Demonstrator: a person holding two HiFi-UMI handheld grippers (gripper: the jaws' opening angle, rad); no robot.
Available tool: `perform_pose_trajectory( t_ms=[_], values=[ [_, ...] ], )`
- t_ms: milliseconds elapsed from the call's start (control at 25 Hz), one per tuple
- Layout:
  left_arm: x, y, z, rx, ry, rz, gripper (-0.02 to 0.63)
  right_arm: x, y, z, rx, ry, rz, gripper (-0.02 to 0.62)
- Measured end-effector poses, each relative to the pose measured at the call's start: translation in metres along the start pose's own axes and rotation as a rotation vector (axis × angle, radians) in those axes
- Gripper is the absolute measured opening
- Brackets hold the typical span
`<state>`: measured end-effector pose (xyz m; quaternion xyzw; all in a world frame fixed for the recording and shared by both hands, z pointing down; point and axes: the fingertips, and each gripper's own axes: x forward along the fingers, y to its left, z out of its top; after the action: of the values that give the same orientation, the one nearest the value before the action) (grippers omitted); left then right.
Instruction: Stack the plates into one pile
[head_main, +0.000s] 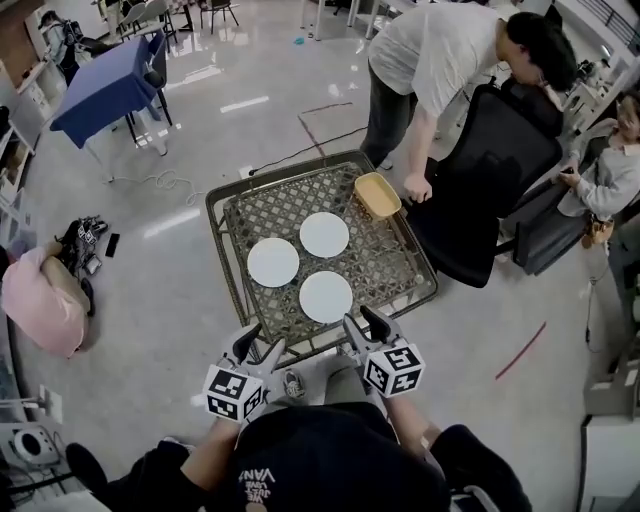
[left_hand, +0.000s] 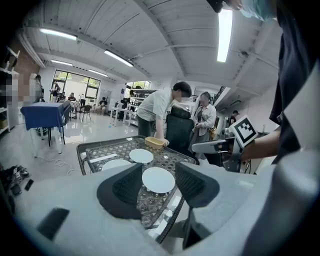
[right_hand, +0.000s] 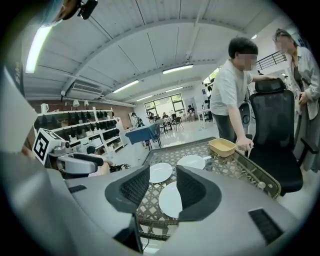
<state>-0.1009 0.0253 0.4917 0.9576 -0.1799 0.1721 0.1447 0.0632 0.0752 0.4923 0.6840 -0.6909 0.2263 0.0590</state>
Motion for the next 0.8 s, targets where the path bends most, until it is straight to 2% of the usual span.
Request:
perform_pose_trajectory(
  t_ms=[320,640,800],
  values=[
    [0.046,0.027,-0.029,-0.073,0.06,0.083,0.204,0.056,-0.037,-0.019,-0.05,0.121,0.069,0.152],
    [0.098,0.037,-0.06,-0.202,0.137,0.174,0.204,0.097,-0.076,-0.053,-0.085,0.311,0.14,0.153],
    [0.124,0.04,-0.081,-0.262,0.217,0.206,0.216,0.114,-0.094,-0.068,-0.113,0.401,0.146,0.153]
  ],
)
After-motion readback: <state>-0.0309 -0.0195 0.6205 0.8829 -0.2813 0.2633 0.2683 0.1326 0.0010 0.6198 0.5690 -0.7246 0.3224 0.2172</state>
